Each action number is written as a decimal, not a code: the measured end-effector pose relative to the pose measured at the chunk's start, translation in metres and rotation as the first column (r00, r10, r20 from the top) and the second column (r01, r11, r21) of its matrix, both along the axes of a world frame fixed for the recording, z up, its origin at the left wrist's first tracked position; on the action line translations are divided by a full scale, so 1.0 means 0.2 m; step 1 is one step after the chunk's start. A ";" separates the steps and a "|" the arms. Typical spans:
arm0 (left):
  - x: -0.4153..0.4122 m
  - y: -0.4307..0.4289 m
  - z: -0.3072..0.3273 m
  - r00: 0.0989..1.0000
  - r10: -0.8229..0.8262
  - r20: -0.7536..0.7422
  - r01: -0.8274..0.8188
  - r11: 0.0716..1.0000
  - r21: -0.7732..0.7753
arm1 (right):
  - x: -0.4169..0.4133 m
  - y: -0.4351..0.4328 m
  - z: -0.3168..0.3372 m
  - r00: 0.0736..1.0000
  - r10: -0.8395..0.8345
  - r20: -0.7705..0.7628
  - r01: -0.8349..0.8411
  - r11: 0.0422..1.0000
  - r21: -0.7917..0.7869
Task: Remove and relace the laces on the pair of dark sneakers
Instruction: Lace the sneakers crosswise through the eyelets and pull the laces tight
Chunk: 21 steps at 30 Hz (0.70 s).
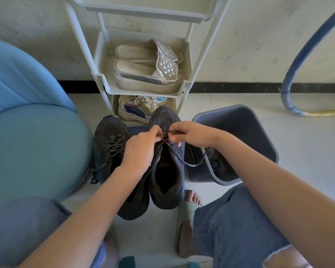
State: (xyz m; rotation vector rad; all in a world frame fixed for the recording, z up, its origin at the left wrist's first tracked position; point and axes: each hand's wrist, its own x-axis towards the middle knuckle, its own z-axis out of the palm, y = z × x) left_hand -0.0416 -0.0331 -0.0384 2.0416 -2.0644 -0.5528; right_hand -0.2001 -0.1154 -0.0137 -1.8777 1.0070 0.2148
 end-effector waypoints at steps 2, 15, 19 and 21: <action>-0.01 0.00 0.00 1.000 -0.005 -0.002 0.006 0.997 0.074 | -0.01 0.00 0.00 1.000 -0.016 -0.026 0.017 1.000 0.005; 0.04 -0.01 -0.02 0.962 0.078 -0.261 -0.076 0.997 0.017 | -0.06 -0.03 -0.07 0.995 -0.089 0.053 0.090 0.996 -0.004; 0.07 -0.02 -0.06 0.962 0.092 -0.256 -0.076 0.995 0.069 | -0.09 -0.04 -0.08 0.991 -0.125 0.044 0.124 0.992 0.017; 0.07 -0.02 -0.05 0.964 0.118 -0.238 -0.101 0.992 0.080 | -0.09 -0.03 -0.08 0.993 -0.109 0.051 0.107 0.994 0.036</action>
